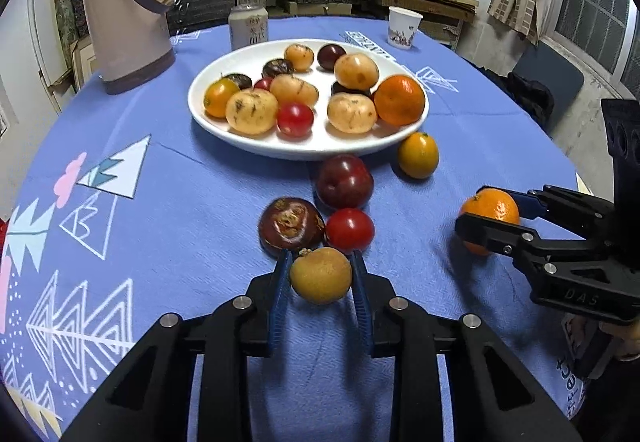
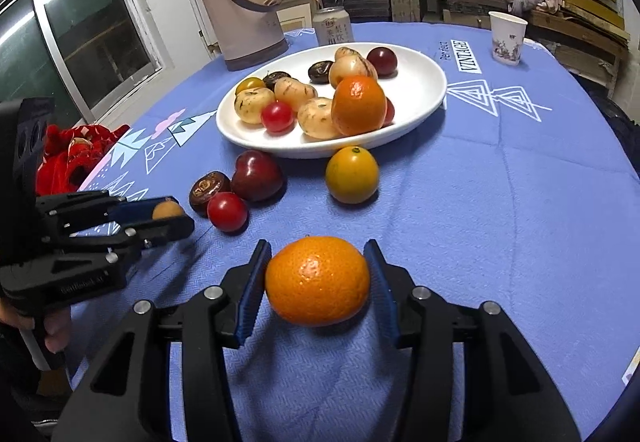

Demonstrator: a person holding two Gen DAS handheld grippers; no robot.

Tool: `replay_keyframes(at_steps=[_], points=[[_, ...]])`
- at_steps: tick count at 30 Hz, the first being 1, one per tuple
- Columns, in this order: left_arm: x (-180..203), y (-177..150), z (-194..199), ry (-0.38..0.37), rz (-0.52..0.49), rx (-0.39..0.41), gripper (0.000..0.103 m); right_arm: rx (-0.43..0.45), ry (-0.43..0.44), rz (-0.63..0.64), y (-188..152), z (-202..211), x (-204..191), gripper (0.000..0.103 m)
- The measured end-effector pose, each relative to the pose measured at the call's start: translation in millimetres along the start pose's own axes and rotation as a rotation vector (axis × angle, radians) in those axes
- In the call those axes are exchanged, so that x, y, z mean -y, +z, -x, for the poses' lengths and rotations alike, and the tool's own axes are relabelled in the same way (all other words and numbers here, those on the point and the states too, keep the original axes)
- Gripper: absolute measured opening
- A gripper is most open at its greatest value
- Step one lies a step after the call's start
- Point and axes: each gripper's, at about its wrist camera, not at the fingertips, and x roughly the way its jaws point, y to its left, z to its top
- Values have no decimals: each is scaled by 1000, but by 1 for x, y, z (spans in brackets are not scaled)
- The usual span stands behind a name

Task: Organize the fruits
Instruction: 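Carry the mandarin and yellow-green fruit onto the plate and open both tools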

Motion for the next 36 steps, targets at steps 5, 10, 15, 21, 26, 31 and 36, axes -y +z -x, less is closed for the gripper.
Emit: replay_keyframes(at_steps=[5, 10, 15, 21, 26, 31, 36], points=[[-2, 11, 13, 7, -26, 34, 30, 40, -4, 21, 15, 17, -5, 47], [-9, 34, 24, 19, -41, 76, 30, 83, -8, 42, 42, 30, -8, 47], [-16, 60, 24, 26, -39, 95, 30, 115, -8, 48, 74, 33, -9, 47], [-27, 99, 4, 44, -12, 96, 30, 120, 7, -7, 118, 8, 4, 47], [-42, 123, -22, 71, 33, 76, 29, 106, 14, -62, 141, -18, 20, 47], [-52, 143, -44, 96, 43, 64, 30, 86, -2, -89, 162, -46, 33, 47], [-56, 157, -66, 127, 51, 43, 30, 84, -37, -145, 173, -70, 49, 47]])
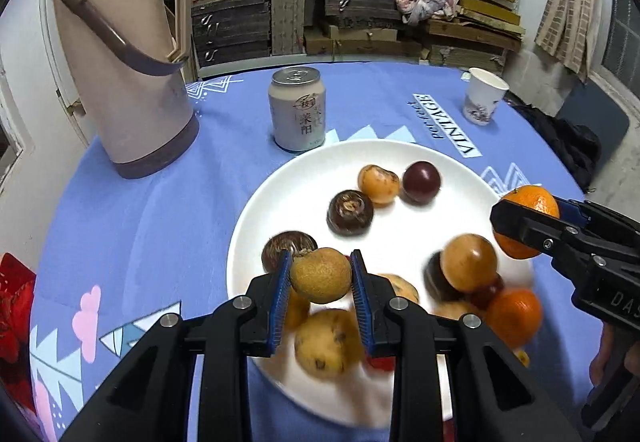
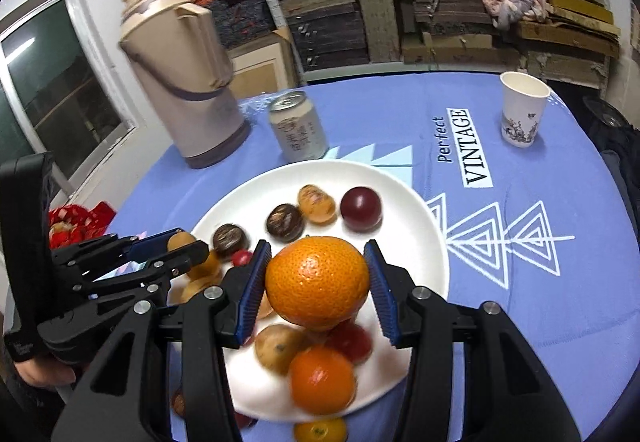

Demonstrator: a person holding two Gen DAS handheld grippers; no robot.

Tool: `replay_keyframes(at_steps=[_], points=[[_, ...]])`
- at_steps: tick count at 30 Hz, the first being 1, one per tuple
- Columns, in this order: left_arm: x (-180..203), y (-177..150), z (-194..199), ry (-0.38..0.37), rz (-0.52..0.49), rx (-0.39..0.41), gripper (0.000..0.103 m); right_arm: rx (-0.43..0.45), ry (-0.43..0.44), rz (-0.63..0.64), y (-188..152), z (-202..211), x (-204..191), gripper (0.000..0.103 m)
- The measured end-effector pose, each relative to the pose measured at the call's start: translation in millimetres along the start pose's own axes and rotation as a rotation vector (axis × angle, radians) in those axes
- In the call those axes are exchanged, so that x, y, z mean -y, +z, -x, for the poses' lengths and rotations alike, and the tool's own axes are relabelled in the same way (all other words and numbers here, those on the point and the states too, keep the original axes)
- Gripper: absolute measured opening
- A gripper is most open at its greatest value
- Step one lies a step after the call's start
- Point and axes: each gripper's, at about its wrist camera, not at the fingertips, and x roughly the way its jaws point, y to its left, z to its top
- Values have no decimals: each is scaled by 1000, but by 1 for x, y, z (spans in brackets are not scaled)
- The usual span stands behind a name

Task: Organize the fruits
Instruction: 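Carry the mandarin and yellow-green fruit onto the plate and open both tools, then withdraw both open tools from the plate toward the remaining fruit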

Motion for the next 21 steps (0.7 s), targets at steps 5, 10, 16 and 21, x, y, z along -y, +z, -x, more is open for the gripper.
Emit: replay_keyframes(at_steps=[5, 10, 16, 21], points=[[1, 1, -5, 43, 6, 10, 53, -18, 0, -46, 0, -14, 13, 55], [5, -1, 8, 72, -26, 47, 68, -4, -8, -38, -6, -7, 14, 63], [0, -9, 25, 70, -9, 59, 70, 10, 6, -19, -16, 18, 9, 64], [-1, -20, 41, 81, -3, 66, 72, 32, 12, -12, -31, 41, 5, 69]])
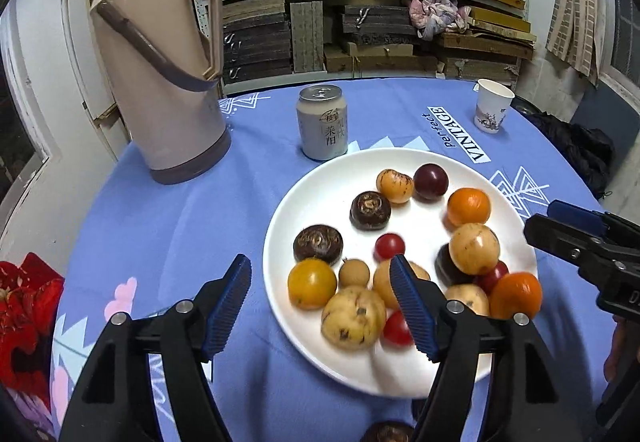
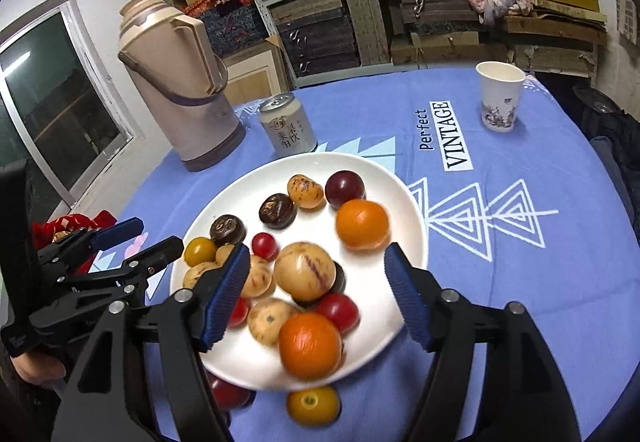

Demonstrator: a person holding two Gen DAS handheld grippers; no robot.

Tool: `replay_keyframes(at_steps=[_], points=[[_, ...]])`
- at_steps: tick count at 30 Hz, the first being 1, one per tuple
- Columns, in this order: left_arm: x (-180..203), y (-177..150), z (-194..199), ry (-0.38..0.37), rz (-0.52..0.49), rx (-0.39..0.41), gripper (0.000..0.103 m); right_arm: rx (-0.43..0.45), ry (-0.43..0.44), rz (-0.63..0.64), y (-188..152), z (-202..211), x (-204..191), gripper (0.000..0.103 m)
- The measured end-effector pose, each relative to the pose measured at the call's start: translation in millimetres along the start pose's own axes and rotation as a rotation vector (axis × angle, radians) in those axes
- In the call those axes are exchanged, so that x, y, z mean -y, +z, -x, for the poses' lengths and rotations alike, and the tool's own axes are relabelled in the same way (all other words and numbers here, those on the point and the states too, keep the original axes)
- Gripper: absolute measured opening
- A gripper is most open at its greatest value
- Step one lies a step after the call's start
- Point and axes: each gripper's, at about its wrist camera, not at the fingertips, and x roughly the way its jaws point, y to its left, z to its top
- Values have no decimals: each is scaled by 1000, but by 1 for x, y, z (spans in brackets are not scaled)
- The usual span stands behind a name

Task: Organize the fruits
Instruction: 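Withdraw both open tools from the plate toward the remaining fruit, then grasp a yellow-orange fruit with the right tool while the left tool grasps a dark brown fruit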

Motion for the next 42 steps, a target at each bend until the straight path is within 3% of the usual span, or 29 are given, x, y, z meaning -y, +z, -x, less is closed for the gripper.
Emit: replay_keyframes(at_steps=[6, 11, 14, 21, 30, 34, 42], points=[[2, -17, 21, -4, -9, 6, 72, -2, 27, 10, -26, 27, -5, 79], [5, -38, 39, -14, -8, 18, 73, -10, 25, 25, -52, 48, -9, 81], [8, -51, 49, -26, -11, 19, 73, -1, 5, 41, -67, 60, -16, 89], [14, -87, 68, -22, 0, 28, 82, -4, -9, 64, -99, 75, -31, 96], [14, -113, 70, -39, 19, -11, 82, -33, -54, 21, -128, 73, -25, 98], [12, -120, 64, -37, 26, -30, 87, -49, -56, 13, -131, 69, -23, 98], [12, -136, 54, -18, 3, -26, 92, -75, -134, 146, -130, 55, -39, 98]])
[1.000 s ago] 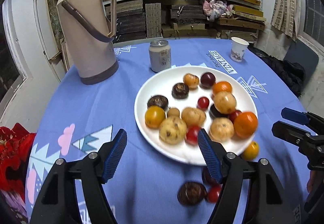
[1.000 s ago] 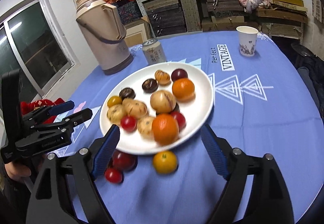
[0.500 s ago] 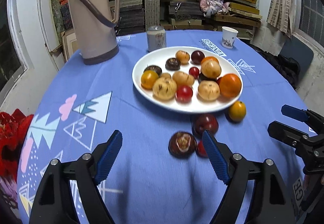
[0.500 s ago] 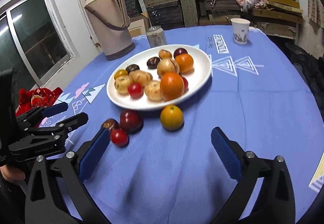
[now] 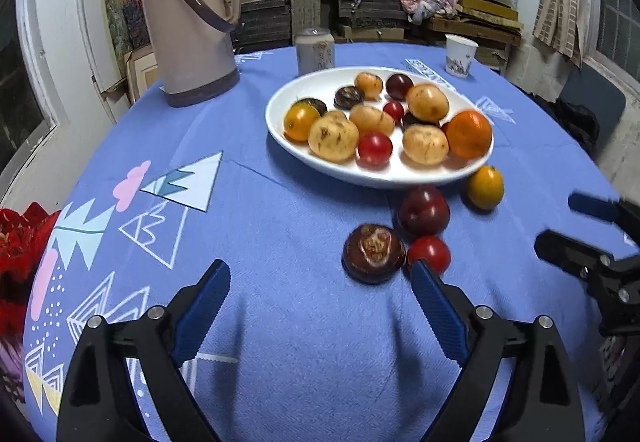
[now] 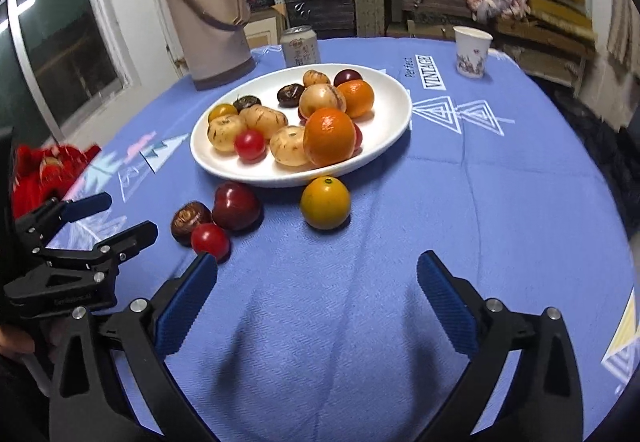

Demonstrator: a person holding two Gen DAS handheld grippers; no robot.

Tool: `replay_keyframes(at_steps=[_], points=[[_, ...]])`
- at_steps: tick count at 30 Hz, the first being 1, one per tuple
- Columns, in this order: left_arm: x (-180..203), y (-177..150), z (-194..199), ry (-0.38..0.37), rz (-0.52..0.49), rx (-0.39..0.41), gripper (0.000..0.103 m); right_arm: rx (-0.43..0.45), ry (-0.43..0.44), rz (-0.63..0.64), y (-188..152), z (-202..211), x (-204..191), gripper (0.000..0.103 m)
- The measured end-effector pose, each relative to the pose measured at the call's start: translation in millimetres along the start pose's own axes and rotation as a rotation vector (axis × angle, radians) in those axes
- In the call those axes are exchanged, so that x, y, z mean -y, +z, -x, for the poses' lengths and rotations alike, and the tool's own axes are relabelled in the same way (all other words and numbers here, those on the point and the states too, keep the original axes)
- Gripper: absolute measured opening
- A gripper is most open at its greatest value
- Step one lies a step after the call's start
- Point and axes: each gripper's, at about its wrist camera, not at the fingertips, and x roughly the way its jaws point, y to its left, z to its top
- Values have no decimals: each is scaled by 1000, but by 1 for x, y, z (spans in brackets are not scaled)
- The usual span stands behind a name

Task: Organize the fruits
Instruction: 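Grasp a yellow-orange fruit with the right tool while the left tool grasps a dark brown fruit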

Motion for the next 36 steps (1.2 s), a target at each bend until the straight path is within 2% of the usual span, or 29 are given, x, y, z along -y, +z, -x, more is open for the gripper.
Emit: replay_keyframes(at_steps=[6, 10, 12, 14, 16, 19, 20, 29, 32, 36], points=[[3, -9, -11, -28, -24, -40, 92, -44, -23, 47, 11, -20, -8, 98], [1, -9, -10, -45, -20, -39, 92, -86, -48, 70, 23, -38, -11, 95], [0, -8, -11, -52, -15, -44, 92, -126, -45, 63, 28, -51, -9, 73], [-1, -9, -13, -52, -13, -50, 92, -155, -41, 49, 29, -62, -5, 67], [-2, -8, -14, -55, -16, -56, 92, -169, -42, 33, 28, -71, -1, 65], [-3, -5, -14, -57, -22, -55, 92, -142, -32, 32, 29, -75, 3, 46], [-3, -4, -15, -57, -27, -57, 92, -134, -27, 29, 30, -76, 5, 37], [0, -1, -33, -56, -57, -97, 92, -92, 109, -35, 25, -64, 18, 37], [5, -1, -37, -54, -78, -96, 92, -88, 116, -9, 25, -62, 12, 37], [10, 3, -43, -50, -109, -91, 85, -84, 126, 12, 23, -59, 7, 37]])
